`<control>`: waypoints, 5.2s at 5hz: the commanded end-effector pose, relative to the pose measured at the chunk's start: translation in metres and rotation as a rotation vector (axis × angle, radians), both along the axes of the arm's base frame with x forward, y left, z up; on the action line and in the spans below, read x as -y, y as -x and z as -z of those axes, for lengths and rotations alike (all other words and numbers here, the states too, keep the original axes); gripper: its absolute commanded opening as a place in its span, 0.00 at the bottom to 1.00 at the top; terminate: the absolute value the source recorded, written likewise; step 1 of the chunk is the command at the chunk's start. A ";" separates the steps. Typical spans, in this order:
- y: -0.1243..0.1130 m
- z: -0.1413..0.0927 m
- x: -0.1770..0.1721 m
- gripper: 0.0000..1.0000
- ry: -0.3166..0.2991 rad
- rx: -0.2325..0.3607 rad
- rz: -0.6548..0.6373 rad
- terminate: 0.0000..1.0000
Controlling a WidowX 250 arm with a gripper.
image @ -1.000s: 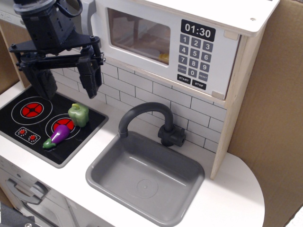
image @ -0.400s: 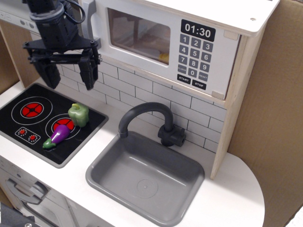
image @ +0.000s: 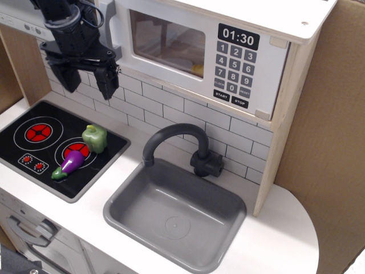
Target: Open microwave
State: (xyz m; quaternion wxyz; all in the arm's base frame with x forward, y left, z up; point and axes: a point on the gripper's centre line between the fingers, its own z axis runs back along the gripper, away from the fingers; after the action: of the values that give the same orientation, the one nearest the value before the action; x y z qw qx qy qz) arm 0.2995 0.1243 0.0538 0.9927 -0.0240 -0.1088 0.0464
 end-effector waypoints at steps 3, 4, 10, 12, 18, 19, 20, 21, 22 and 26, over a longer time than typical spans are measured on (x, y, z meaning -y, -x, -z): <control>-0.070 -0.047 -0.030 1.00 -0.065 0.138 -0.011 0.00; -0.075 -0.051 -0.031 1.00 -0.044 0.140 0.023 0.00; -0.013 -0.049 -0.019 0.00 -0.003 0.191 0.204 0.00; 0.027 -0.091 0.006 1.00 0.147 0.061 0.162 0.00; -0.050 -0.105 -0.025 1.00 0.114 0.046 -0.161 0.00; -0.037 -0.077 -0.022 1.00 0.024 -0.040 -0.174 0.00; -0.018 -0.063 -0.008 1.00 -0.011 -0.088 -0.132 0.00; -0.002 -0.059 0.014 1.00 0.006 -0.125 -0.072 0.00; 0.020 -0.060 0.052 1.00 0.061 -0.127 0.024 0.00; 0.047 -0.061 0.088 1.00 0.145 -0.063 0.071 0.00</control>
State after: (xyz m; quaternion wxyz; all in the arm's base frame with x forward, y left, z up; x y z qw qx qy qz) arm 0.2487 0.0302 0.0926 0.9931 -0.1030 -0.0511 0.0246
